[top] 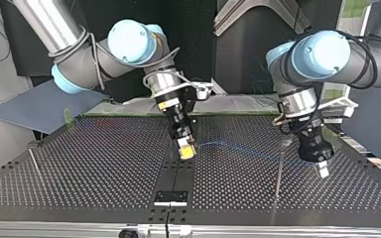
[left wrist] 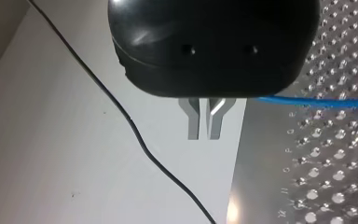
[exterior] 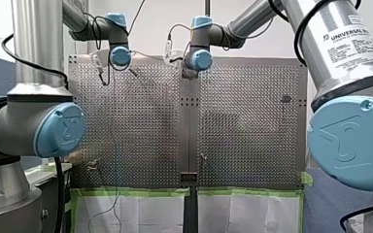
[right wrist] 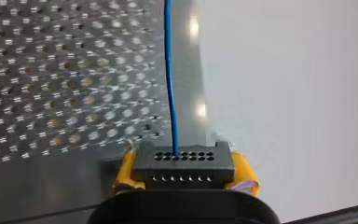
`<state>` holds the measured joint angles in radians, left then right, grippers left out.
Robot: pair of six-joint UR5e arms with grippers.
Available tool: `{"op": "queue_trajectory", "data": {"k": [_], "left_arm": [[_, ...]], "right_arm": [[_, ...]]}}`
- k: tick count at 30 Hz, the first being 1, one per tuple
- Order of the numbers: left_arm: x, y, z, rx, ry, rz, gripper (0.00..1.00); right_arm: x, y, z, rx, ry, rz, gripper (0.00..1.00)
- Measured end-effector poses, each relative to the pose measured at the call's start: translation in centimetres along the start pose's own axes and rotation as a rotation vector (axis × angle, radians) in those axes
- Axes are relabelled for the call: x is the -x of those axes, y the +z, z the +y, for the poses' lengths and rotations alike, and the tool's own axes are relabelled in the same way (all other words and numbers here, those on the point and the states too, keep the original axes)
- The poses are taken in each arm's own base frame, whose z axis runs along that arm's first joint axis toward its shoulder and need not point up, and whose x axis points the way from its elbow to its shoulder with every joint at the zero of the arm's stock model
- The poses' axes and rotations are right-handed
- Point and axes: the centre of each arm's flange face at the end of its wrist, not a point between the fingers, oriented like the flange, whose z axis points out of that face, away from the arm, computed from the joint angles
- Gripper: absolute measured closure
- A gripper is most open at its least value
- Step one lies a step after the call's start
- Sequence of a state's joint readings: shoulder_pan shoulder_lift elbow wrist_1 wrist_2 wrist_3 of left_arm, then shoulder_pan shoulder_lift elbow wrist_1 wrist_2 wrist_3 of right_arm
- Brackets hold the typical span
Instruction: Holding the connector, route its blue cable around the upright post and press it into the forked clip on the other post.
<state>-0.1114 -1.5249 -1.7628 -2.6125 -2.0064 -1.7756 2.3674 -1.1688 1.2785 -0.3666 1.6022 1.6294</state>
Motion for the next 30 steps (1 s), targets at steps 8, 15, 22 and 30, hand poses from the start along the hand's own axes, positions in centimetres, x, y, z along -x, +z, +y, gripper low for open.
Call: {"op": "queue_trajectory", "data": {"k": [8, 15, 22, 30], "left_arm": [[-0.1, 2.5, 2.0, -0.007, -0.006, -0.002, 0.88], [-1.7, 5.0, 4.0, -0.004, -0.001, 0.026, 0.85], [-4.4, 6.3, 5.3, -0.023, 0.015, 0.076, 0.85], [-5.4, 6.4, 5.1, -0.065, 0.012, 0.103, 0.85]], "right_arm": [[-1.1, 1.8, 0.0, -0.001, -0.001, 0.023, 1.0], [0.4, 3.0, 0.1, 0.0, -0.004, -0.002, 1.0], [2.8, 3.7, 0.2, 0.004, -0.011, -0.031, 1.0], [5.8, 4.0, 0.7, 0.011, -0.021, -0.068, 1.0]]}}
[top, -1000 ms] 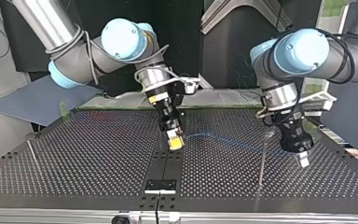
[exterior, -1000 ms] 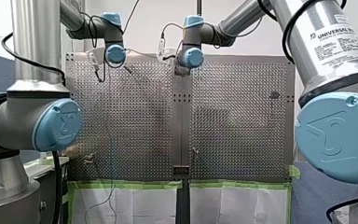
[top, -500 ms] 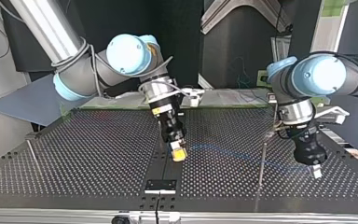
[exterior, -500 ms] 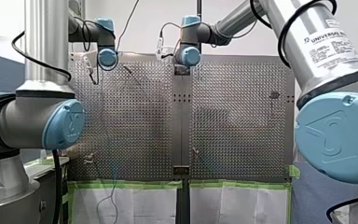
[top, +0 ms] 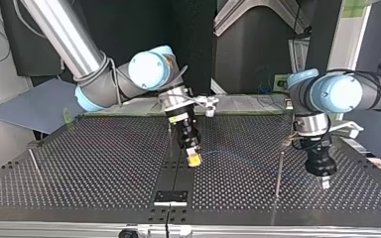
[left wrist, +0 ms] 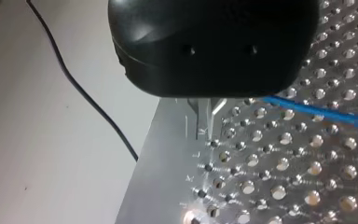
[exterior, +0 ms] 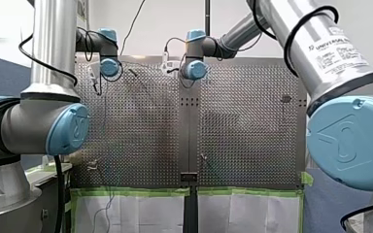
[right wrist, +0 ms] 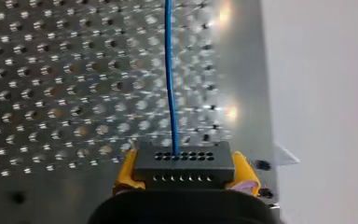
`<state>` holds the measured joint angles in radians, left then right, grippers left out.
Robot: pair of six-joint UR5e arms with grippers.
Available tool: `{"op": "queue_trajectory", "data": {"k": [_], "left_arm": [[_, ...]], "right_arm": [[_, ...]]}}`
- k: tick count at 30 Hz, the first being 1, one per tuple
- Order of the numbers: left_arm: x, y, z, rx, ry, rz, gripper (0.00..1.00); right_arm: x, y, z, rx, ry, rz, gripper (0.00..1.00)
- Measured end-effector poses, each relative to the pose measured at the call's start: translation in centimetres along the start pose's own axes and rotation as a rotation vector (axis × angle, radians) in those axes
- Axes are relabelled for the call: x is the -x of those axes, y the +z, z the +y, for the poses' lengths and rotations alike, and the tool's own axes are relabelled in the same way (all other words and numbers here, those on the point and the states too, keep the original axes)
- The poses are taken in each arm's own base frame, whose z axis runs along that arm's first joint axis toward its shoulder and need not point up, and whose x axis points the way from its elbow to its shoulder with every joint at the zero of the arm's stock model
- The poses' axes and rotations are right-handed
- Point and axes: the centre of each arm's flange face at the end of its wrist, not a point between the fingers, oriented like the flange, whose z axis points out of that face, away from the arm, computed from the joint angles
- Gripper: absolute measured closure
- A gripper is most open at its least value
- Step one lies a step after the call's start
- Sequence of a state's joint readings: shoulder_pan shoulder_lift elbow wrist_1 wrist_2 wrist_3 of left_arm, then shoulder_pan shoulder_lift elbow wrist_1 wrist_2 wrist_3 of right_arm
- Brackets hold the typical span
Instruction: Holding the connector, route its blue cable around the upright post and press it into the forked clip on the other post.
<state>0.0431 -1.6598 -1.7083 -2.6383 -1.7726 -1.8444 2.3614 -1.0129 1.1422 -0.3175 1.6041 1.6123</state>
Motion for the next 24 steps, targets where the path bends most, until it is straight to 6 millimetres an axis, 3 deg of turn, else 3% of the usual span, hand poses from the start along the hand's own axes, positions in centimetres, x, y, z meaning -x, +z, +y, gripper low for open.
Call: {"op": "queue_trajectory", "data": {"k": [6, 13, 24], "left_arm": [[-2.0, 0.5, -0.1, -0.008, 0.001, 0.048, 0.83], [-5.9, 0.8, 0.3, -0.012, 0.009, 0.12, 0.81], [-6.9, 0.8, 0.3, -0.011, -0.016, 0.137, 0.76]], "right_arm": [[1.3, 0.2, 0.5, 0.007, -0.004, -0.018, 1.0], [3.3, 0.5, 1.4, 0.022, -0.013, -0.051, 1.0], [8.3, 0.4, 2.1, 0.033, -0.029, -0.137, 1.0]]}}
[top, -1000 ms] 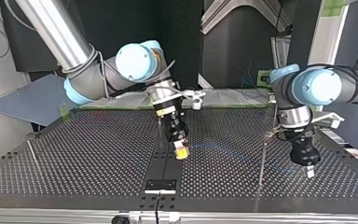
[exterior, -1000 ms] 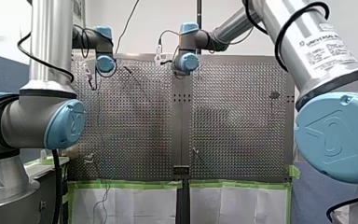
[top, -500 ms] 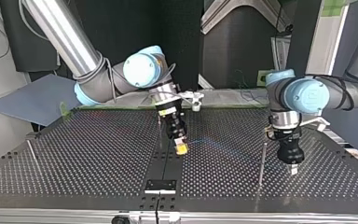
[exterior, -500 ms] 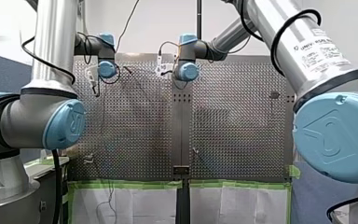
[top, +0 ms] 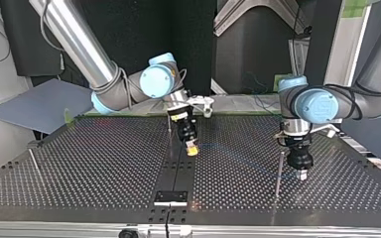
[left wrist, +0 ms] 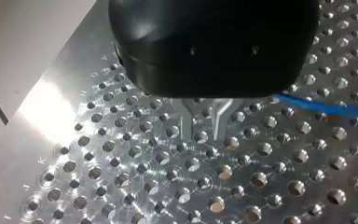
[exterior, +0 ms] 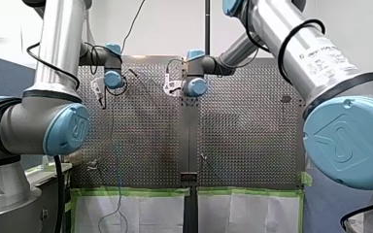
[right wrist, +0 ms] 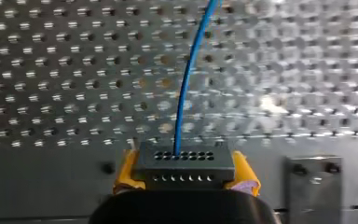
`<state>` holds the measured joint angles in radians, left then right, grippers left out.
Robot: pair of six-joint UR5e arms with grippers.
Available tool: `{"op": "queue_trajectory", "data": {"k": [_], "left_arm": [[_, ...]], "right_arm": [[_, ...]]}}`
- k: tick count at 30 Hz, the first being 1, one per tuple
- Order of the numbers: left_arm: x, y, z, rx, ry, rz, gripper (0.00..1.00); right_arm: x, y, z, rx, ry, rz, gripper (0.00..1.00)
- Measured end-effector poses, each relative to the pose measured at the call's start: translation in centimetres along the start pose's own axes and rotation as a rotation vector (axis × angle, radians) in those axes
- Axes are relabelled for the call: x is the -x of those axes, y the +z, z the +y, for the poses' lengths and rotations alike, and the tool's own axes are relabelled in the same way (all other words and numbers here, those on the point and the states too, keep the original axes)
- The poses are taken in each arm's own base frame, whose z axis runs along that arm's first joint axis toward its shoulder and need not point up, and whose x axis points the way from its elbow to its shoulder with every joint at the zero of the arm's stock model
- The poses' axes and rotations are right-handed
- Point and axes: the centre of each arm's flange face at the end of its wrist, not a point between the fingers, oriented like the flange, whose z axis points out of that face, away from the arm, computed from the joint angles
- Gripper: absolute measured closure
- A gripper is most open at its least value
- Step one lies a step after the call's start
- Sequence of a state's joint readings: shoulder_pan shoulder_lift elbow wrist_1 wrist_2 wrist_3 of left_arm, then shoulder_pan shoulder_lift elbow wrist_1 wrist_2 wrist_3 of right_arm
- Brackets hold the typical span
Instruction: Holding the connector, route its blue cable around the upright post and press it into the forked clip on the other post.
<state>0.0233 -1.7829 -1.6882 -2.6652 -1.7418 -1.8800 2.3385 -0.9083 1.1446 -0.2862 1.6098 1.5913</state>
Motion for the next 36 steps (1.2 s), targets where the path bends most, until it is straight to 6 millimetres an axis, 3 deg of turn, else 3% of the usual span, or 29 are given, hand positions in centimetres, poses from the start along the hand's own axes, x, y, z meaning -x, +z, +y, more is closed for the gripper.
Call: {"op": "queue_trajectory", "data": {"k": [1, 2, 3, 4, 6, 9, 17, 36], "left_arm": [[0.0, 0.0, 0.0, 0.0, -0.002, 0.0, 0.76], [0.0, 0.0, 0.0, 0.0, -0.002, 0.0, 0.54], [0.0, 0.0, 0.0, -0.001, -0.003, 0.001, 0.45], [-0.3, -0.1, -0.2, -0.006, -0.003, 0.007, 0.45], [-1.0, -0.1, -0.4, -0.016, -0.001, 0.024, 0.27], [-2.5, -0.2, -0.7, -0.027, 0.004, 0.057, 0.19], [-5.5, -0.3, -0.9, -0.035, 0.003, 0.114, 0.19], [-6.0, -0.6, -1.3, -0.029, 0.001, 0.126, 0.19]], "right_arm": [[0.3, 0.0, 0.1, 0.001, -0.001, -0.008, 1.0], [0.4, -0.1, 0.1, 0.001, -0.002, -0.014, 1.0], [0.6, -0.1, 0.2, 0.003, -0.002, -0.021, 1.0], [0.8, -0.2, 0.3, 0.005, -0.004, -0.028, 1.0], [1.1, -0.3, 0.4, 0.008, -0.005, -0.038, 1.0], [1.9, -0.6, 0.8, 0.014, -0.01, -0.056, 1.0], [4.4, -1.6, 1.8, 0.033, -0.018, -0.084, 1.0], [10.2, -4.4, 3.2, 0.119, -0.029, -0.086, 1.0]]}}
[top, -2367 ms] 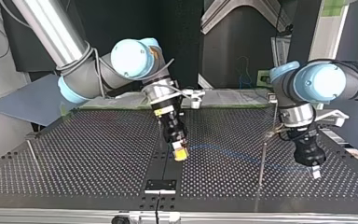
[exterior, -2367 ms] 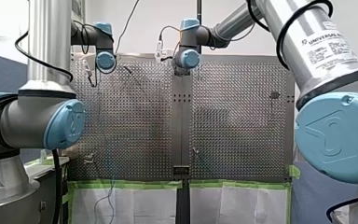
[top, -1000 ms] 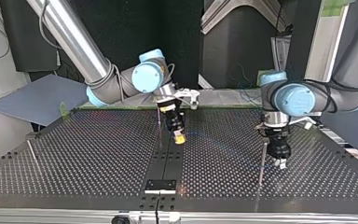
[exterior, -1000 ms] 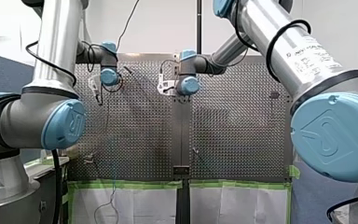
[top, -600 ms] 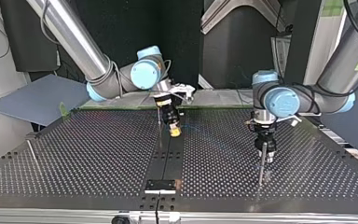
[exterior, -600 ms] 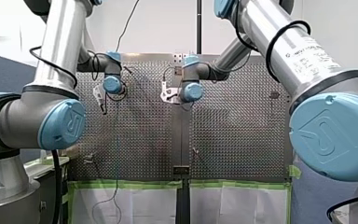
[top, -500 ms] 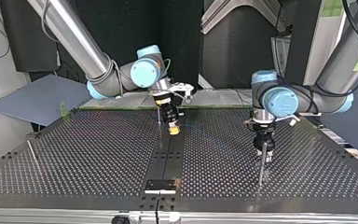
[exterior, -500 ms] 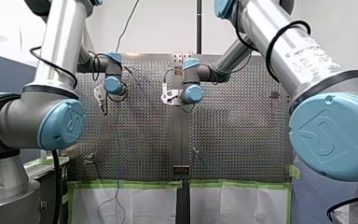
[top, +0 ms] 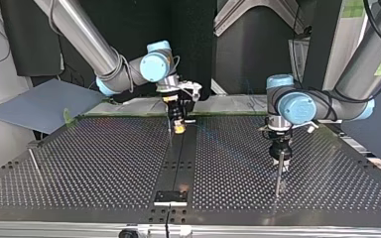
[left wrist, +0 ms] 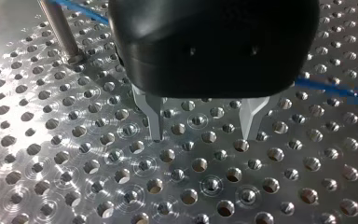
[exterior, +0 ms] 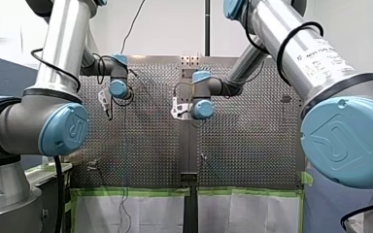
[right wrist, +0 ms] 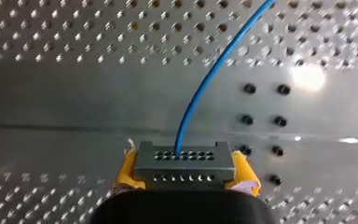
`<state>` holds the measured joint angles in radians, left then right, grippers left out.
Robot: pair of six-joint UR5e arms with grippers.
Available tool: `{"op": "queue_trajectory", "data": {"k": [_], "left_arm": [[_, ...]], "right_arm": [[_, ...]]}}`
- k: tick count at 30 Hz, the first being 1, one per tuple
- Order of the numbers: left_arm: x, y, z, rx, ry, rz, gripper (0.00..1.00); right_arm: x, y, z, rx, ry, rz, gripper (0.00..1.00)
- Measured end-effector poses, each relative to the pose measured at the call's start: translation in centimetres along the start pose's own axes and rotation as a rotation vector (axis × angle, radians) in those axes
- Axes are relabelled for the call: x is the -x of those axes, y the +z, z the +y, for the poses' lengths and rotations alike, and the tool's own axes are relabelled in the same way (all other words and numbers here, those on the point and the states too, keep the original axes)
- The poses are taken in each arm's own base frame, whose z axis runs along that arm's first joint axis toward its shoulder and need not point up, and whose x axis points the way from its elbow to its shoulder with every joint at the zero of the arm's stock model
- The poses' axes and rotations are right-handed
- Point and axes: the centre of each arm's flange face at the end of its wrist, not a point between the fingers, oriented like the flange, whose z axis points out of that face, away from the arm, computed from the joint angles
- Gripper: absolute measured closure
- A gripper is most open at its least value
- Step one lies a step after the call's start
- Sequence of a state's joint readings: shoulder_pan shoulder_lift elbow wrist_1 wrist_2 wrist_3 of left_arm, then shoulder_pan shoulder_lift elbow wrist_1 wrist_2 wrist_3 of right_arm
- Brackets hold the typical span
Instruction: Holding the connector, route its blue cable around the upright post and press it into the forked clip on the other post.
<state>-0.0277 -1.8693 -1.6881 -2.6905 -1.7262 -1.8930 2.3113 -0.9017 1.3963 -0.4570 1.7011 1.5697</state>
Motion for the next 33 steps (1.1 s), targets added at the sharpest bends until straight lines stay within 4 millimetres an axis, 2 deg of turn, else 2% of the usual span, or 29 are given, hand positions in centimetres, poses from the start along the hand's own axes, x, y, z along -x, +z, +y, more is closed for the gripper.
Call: {"op": "queue_trajectory", "data": {"k": [24, 27, 33], "left_arm": [[0.2, 0.3, 0.4, 0.005, -0.024, -0.012, 0.19], [0.2, 0.3, 0.4, 0.006, -0.024, -0.012, 0.19], [0.2, 0.3, 0.5, 0.007, -0.024, -0.013, 0.19]], "right_arm": [[7.1, -4.5, 2.6, 0.186, 0.008, -0.003, 1.0], [8.8, -5.3, 2.9, 0.207, -0.003, -0.014, 1.0], [13.6, -7.1, 3.8, 0.264, -0.023, -0.064, 1.0]]}}
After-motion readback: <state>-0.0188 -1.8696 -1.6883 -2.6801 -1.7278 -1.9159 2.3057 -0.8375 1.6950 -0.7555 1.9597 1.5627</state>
